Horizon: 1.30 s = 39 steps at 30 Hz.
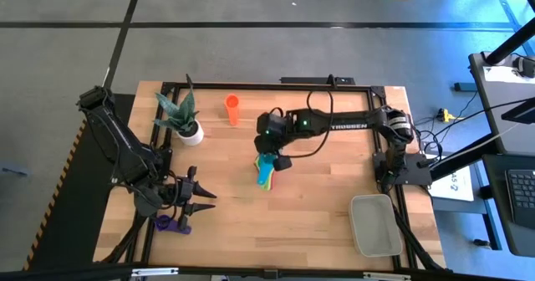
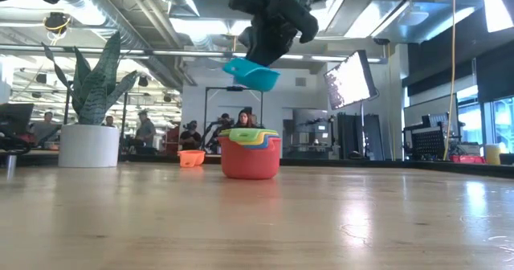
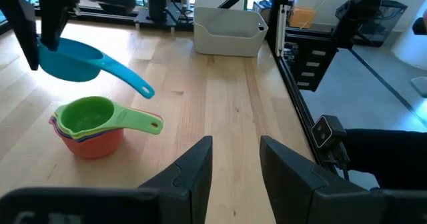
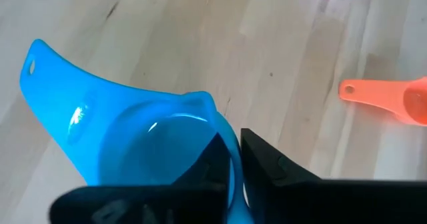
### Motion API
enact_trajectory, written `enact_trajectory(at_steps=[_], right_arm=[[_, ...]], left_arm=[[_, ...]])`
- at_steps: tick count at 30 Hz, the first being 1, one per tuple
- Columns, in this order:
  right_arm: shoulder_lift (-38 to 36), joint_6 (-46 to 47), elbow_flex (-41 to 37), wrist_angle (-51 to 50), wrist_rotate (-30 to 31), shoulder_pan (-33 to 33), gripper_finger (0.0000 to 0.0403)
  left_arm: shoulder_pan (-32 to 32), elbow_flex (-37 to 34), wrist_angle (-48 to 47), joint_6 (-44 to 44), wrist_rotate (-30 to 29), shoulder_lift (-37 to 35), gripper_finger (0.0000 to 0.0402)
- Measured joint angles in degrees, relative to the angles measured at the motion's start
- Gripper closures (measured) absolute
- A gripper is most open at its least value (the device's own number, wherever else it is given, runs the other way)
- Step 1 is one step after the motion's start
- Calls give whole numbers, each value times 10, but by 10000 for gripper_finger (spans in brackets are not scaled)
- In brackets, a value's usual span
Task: Nest measuring cups in basket
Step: Stack the light blue measuring cup on top of the green measuring cup
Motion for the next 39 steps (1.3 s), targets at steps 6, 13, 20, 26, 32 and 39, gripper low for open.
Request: enact_trajectory(at_steps=[6,13,20,26,32,39], right_arm=[[17,-16,1,-3,-64,-23,389],[60,-31,0,0,-75,-31,389],[64,-44,0,3,-87,-45,389],[64,-44,0,12,-92,-49,389],[64,-34,0,28,-96,-44,389],[91,-21,0,30,-104,-38,384]], left_arm=[[0,0,0,0,0,0,282],[0,0,0,-3,-2,0,282],[0,0,0,-9,-2,0,282],[0,0,0,-9,-3,0,282],[0,0,0,-10,-4,0,282],[1,0,0,-10,-5,0,282]])
